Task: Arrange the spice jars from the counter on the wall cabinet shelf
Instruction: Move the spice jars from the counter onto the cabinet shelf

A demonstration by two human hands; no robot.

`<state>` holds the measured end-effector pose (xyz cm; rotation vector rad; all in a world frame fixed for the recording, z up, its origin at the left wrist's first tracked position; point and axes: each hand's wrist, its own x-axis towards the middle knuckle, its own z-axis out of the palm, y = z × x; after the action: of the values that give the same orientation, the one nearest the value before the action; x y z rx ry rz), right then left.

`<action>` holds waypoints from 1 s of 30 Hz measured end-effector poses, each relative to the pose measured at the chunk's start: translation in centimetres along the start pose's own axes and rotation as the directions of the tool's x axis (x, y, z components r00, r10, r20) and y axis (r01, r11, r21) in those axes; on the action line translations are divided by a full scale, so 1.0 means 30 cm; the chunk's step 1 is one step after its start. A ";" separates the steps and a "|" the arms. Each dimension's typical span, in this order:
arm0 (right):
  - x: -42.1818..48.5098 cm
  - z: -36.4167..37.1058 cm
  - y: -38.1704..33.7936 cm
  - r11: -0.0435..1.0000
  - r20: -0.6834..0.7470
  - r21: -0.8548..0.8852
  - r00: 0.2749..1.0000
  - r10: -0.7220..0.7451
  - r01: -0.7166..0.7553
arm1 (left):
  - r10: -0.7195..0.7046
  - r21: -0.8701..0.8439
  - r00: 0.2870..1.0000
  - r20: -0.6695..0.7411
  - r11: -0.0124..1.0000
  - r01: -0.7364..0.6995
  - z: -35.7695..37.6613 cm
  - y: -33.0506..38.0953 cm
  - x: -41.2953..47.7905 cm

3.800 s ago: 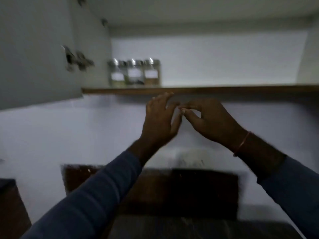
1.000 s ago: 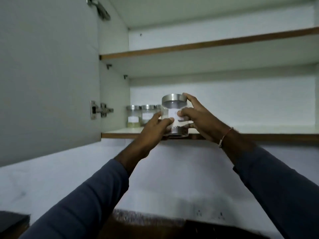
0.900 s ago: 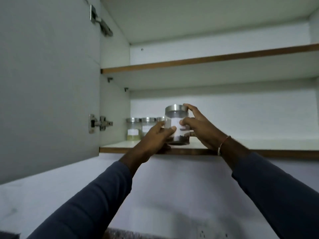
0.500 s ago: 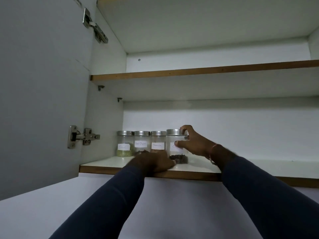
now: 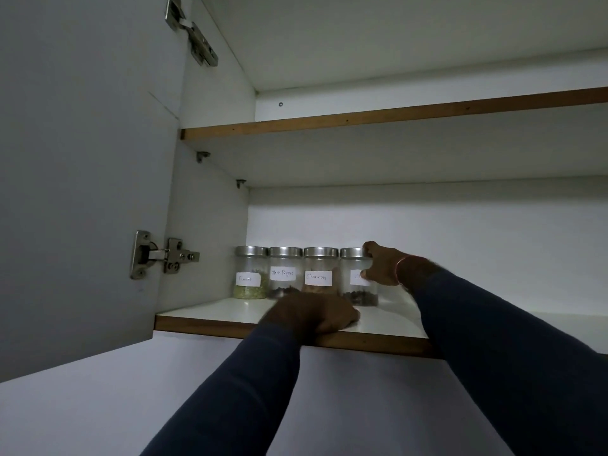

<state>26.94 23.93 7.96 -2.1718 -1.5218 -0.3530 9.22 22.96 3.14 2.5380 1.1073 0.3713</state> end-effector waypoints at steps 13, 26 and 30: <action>0.015 0.015 0.019 1.000 -0.007 0.026 1.000 0.002 -0.002 | 0.042 -0.095 0.989 -0.139 0.994 -0.056 0.024 -0.012 0.027; -0.349 -0.069 -0.067 0.880 -0.223 -0.384 0.896 -0.384 0.281 | 0.118 0.070 0.930 -0.347 0.993 -0.100 0.012 -0.044 0.000; -0.593 -0.107 -0.032 0.828 -0.223 -0.406 0.837 -0.500 0.387 | 0.169 0.049 0.797 -0.579 0.984 -0.172 0.050 -0.022 -0.090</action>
<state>19.90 8.08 2.80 -1.8316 -1.8721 -1.1569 7.54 21.05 1.24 2.5894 1.0512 1.2718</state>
